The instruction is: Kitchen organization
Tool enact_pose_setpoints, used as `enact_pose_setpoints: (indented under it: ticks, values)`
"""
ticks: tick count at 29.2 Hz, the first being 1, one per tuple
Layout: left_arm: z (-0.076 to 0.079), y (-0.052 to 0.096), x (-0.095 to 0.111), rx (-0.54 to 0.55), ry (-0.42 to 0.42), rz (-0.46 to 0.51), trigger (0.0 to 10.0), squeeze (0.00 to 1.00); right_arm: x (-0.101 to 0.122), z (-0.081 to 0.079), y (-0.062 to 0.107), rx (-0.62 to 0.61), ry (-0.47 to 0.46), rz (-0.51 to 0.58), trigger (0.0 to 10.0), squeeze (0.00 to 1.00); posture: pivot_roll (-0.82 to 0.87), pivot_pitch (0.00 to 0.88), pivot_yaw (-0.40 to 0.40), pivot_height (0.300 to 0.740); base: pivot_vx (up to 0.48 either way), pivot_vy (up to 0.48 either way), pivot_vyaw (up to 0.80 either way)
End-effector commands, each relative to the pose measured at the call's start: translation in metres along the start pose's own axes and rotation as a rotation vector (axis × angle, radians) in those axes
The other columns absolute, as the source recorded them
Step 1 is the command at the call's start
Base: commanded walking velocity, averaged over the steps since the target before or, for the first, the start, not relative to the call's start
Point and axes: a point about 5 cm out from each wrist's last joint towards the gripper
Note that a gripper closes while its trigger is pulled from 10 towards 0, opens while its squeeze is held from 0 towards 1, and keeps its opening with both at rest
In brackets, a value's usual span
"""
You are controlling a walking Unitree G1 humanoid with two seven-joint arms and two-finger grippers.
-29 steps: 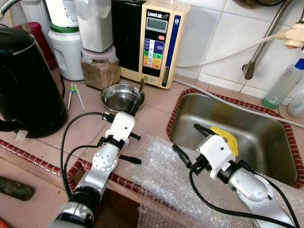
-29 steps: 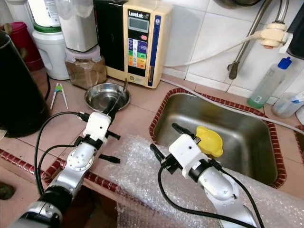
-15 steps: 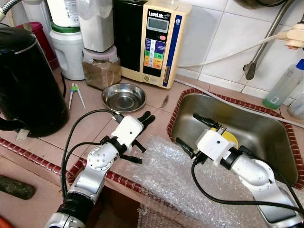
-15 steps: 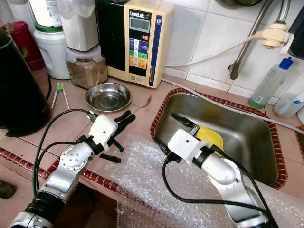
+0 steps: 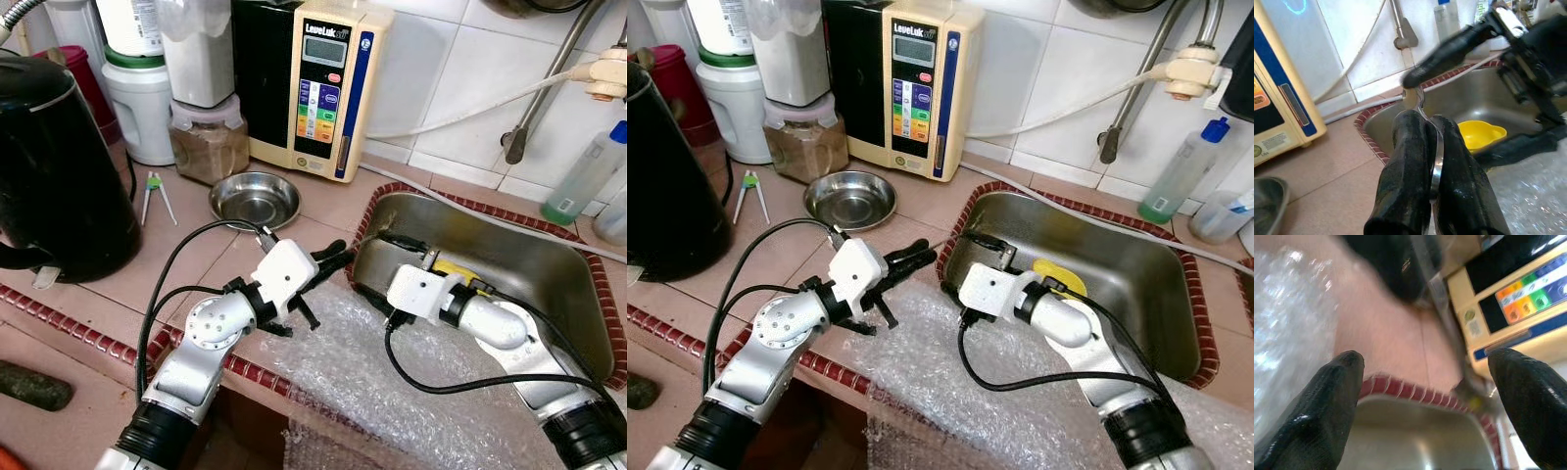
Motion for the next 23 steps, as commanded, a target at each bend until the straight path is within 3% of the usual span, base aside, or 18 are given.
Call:
enact_pose_setpoints:
  ticks: [1,7,8,9,10,11,17,19,22,23]
  values:
    - [0.006,-0.002,0.007,-0.024,0.009,0.028,0.0,0.00,-0.004,0.001,-0.002,0.012,0.024,-0.005,10.0,0.00,0.09,0.000,-0.075,0.740,0.000,0.000,0.00]
    - [0.009,-0.002,0.011,-0.052,0.018,0.033,0.0,0.00,-0.008,-0.001,-0.009,0.012,0.019,0.003,10.0,0.00,0.10,0.000,-0.074,0.740,0.000,0.000,0.00]
    - [0.011,-0.003,0.014,-0.068,0.025,0.050,0.0,0.00,-0.009,-0.003,-0.012,0.015,0.008,0.005,9.5,0.00,0.10,0.000,-0.074,0.740,0.000,0.000,0.00]
    - [0.012,-0.003,0.016,-0.082,0.030,0.058,0.0,0.00,-0.010,-0.003,-0.014,0.016,0.004,0.010,7.5,0.00,0.10,0.000,-0.073,0.740,0.000,0.000,0.00]
    - [0.012,-0.003,0.016,-0.082,0.030,0.058,0.0,0.00,-0.010,-0.003,-0.014,0.016,0.004,0.010,7.5,0.00,0.10,0.000,-0.073,0.740,0.000,0.000,0.00]
    - [0.015,-0.003,0.018,-0.097,0.039,0.062,0.0,0.00,-0.007,-0.005,-0.021,0.016,-0.007,0.036,0.0,0.00,0.10,0.000,-0.072,0.740,0.000,0.000,0.00]
    - [0.022,-0.002,0.018,-0.145,0.062,0.053,0.0,0.00,-0.002,-0.005,-0.039,0.009,0.037,0.065,0.0,0.00,0.10,0.000,-0.071,0.740,0.000,0.000,0.00]
    - [0.023,-0.001,0.018,-0.146,0.072,0.055,0.0,0.00,-0.001,-0.004,-0.043,0.014,0.061,0.077,2.6,0.00,0.11,0.000,-0.070,0.740,0.000,0.000,0.00]
    - [0.024,0.000,0.019,-0.154,0.076,0.057,0.0,0.00,-0.002,-0.004,-0.046,0.015,0.066,0.079,2.5,0.00,0.11,0.000,-0.069,0.740,0.000,0.000,0.00]
    - [0.024,0.000,0.019,-0.155,0.077,0.057,0.0,0.00,-0.002,-0.004,-0.047,0.016,0.076,0.075,3.5,0.00,0.11,0.000,-0.068,0.740,0.000,0.000,0.00]
Point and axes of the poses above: a point about 5 cm out from each wrist's last joint towards the gripper, its own y axis pointing back from the gripper into the wrist, its own x axis along the axis of the wrist's last joint, z = x × y, and after that the axes turned 10 degrees about y, right-handed
